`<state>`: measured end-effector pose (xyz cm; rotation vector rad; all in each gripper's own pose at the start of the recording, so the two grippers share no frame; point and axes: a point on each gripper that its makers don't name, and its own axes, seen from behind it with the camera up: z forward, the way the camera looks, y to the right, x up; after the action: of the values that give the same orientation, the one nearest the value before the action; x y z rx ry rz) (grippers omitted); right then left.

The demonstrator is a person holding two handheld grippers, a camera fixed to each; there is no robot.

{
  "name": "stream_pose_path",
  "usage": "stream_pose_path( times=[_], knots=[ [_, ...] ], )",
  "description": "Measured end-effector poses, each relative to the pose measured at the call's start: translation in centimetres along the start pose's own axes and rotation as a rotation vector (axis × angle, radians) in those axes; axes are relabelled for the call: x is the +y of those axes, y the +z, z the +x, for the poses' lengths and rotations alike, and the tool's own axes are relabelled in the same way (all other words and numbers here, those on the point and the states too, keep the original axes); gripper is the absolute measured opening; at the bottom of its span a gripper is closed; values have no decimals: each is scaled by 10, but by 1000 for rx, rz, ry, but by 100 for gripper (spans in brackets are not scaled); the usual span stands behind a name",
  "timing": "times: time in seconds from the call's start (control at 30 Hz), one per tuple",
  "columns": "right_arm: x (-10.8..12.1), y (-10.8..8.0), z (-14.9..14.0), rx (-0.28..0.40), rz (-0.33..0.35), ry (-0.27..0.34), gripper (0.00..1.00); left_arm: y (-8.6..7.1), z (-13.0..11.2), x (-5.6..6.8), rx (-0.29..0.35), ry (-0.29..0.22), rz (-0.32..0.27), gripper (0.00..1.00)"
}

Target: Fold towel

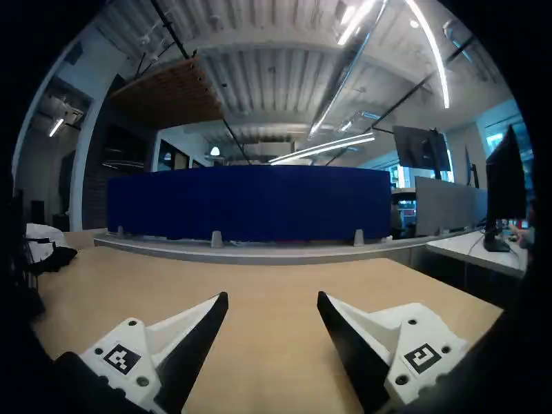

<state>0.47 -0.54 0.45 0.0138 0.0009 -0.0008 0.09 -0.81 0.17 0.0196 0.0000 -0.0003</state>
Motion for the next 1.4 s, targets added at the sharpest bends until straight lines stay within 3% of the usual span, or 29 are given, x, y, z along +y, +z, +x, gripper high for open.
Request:
stream_pose_path(
  times=[1.4],
  knots=[
    [4, 0, -3, -1, -20, 0, 100, 0, 0, 1, 0, 0, 0, 92]
  ],
)
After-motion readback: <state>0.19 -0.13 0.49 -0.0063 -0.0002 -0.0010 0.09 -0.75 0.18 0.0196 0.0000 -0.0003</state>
